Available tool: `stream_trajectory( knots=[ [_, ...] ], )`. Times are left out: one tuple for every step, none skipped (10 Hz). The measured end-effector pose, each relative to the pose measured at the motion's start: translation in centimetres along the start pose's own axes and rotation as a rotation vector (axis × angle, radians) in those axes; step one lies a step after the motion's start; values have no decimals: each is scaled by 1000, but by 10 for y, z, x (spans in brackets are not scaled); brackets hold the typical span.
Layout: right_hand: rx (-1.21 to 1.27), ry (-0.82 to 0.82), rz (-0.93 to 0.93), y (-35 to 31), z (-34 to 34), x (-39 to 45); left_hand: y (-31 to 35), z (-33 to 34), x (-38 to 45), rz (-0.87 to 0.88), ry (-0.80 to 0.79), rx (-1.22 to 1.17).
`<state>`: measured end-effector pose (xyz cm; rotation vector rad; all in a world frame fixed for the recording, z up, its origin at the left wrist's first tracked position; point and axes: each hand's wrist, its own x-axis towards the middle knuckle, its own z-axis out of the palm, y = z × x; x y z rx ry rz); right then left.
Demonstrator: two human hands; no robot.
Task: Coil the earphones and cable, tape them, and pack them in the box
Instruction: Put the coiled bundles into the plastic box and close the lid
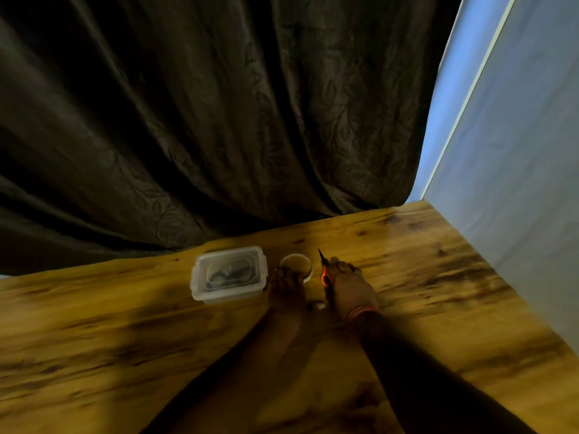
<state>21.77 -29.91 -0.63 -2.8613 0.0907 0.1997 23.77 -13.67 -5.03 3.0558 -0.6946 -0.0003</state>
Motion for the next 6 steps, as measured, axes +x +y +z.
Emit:
stream_trajectory(
  knots=[
    [16, 16, 16, -2, -6, 3, 15, -37, -2, -134, -148, -68],
    [55, 26, 10, 0, -11, 1, 15, -48, -1, -140, -155, -79],
    [78, 29, -15, 2, -15, -3, 19, -55, -4, -202, -166, -55],
    [99, 47, -52, 4, -20, -9, 21, -59, -5, -151, -144, -40],
    [101, 111, -79, -6, -25, -18, 21, -79, -17, -108, -169, -88],
    [88, 180, -96, -16, -36, -15, 10, -85, -22, -29, -9, -104]
  ],
)
